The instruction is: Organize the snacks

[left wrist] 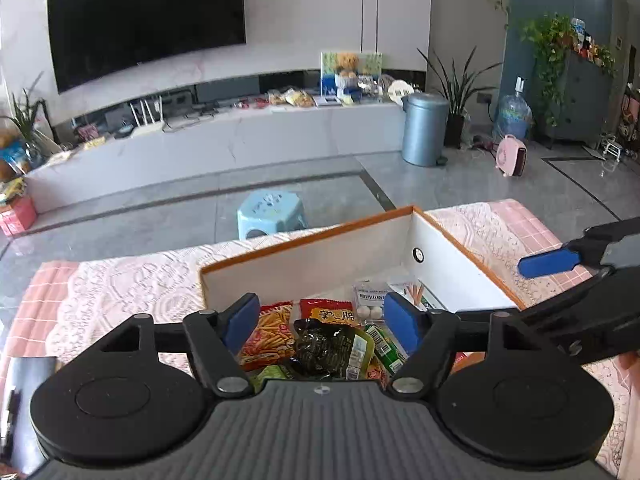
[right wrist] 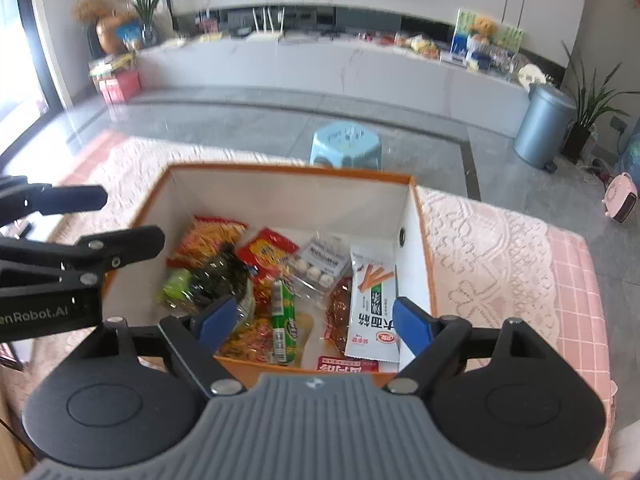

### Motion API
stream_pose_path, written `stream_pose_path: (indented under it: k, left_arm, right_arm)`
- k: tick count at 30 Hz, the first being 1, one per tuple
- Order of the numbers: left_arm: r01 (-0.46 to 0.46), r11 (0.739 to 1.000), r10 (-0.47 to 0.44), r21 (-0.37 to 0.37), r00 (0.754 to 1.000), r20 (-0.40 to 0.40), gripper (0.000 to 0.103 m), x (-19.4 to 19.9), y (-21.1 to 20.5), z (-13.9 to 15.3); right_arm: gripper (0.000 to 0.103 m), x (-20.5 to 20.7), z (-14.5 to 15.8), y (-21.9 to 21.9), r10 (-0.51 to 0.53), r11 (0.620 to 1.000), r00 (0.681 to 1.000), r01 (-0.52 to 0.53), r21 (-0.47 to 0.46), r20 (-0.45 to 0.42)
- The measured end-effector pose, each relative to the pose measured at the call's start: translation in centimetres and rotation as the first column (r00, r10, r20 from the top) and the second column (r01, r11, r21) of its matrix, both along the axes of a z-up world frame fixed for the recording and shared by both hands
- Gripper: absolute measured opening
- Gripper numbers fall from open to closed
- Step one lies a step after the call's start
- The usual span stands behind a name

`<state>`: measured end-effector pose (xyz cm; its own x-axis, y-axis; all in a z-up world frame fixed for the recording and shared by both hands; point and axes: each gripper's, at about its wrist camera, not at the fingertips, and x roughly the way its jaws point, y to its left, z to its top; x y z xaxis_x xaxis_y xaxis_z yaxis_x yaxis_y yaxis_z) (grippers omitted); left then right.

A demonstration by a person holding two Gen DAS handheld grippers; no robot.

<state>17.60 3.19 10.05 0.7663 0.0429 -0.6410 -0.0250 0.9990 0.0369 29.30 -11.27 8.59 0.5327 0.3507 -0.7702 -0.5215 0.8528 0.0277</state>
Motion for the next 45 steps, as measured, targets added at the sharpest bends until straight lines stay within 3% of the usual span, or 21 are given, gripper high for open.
stream_pose_path:
  k: [6,14,19,23,27,31,45]
  left_arm:
    - [-0.051,0.994,0.043,0.100,0.996,0.074,0.084,-4.1,-1.5,1.7]
    - [-0.100,0.992,0.085,0.071,0.979,0.185,0.090,-9.1,-2.8,2.8]
    - [-0.127,0.991,0.116,0.038,0.970,0.212,0.090,-10.7,-3.2,2.2]
    - [-0.143,0.990,0.139,0.003,0.969,0.202,0.090,-11.3,-3.4,1.0]
    - [-0.156,0.988,0.152,0.014,0.977,0.151,0.090,-11.4,-3.4,-1.2]
    - [-0.172,0.985,0.169,0.016,0.980,0.103,0.090,-11.1,-3.0,-3.0]
    - [-0.206,0.979,0.206,-0.005,0.979,0.004,0.090,-9.8,-3.0,-6.7]
  right_arm:
    - [0.091,-4.3,3.9,-2.6,-0.021,0.996,0.995,0.012,0.089,0.096]
    - [0.099,-10.6,6.1,-5.8,-0.075,0.986,0.963,0.034,0.162,0.259]
    - [0.099,-14.4,5.5,-6.7,-0.106,0.980,0.948,0.049,0.191,0.300]
    - [0.099,-16.7,3.9,-7.2,-0.137,0.974,0.945,0.075,0.212,0.297]
    - [0.099,-17.8,2.0,-7.2,-0.169,0.970,0.935,0.102,0.219,0.313]
    - [0.099,-17.2,-0.1,-6.8,-0.185,0.972,0.928,0.125,0.199,0.323]
    - [0.099,-14.3,-5.1,-6.2,-0.208,0.974,0.948,0.179,0.137,0.240]
